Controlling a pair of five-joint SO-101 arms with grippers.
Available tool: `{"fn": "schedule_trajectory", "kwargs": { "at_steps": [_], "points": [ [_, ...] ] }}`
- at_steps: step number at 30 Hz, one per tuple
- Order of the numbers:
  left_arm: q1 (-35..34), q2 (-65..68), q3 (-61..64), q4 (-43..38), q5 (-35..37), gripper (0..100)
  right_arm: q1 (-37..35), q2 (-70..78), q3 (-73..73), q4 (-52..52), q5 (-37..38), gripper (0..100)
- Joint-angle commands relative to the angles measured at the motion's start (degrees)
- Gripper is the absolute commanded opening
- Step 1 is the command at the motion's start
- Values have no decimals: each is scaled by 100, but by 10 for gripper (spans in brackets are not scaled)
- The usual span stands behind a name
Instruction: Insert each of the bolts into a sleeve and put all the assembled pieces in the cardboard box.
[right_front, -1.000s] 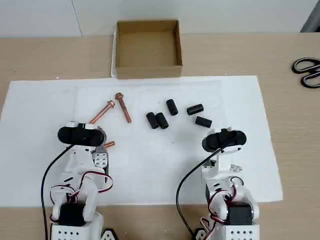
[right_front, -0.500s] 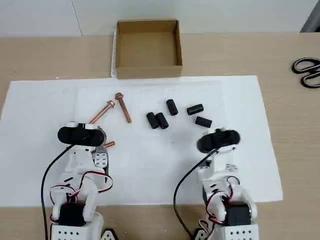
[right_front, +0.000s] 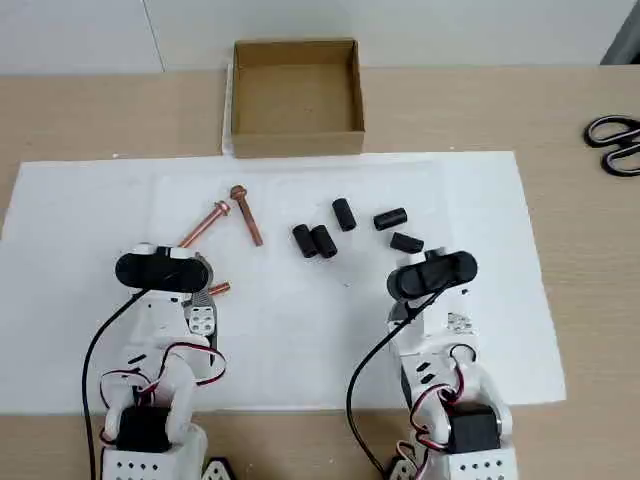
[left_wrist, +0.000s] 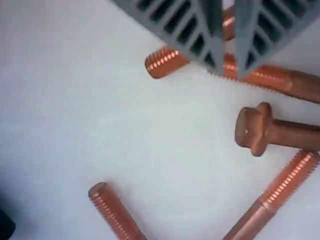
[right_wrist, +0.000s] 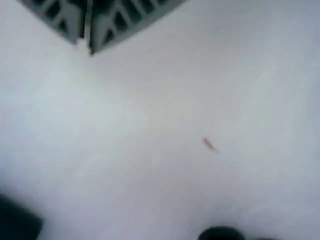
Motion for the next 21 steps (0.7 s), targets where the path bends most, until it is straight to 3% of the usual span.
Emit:
{"fn": "schedule_trajectory", "kwargs": {
  "at_steps": [1, 9, 13, 17, 21],
  "points": [
    [0, -44, -13, -132, -18, 6, 84, 4, -563, 110, 53, 4],
    [18, -44, -13, -132, -26, 6, 119, 13, -1477, 734, 35, 4],
    [132, -44, -13, -123, -26, 6, 558, 13, -1574, 699, 62, 4],
    [510, -44, -13, -132, -35, 6, 1235, 22, -1530, 760, 62, 4],
    [993, -44, -13, -123, -9, 6, 1332, 215, -1618, 963, 413, 4]
  ]
}}
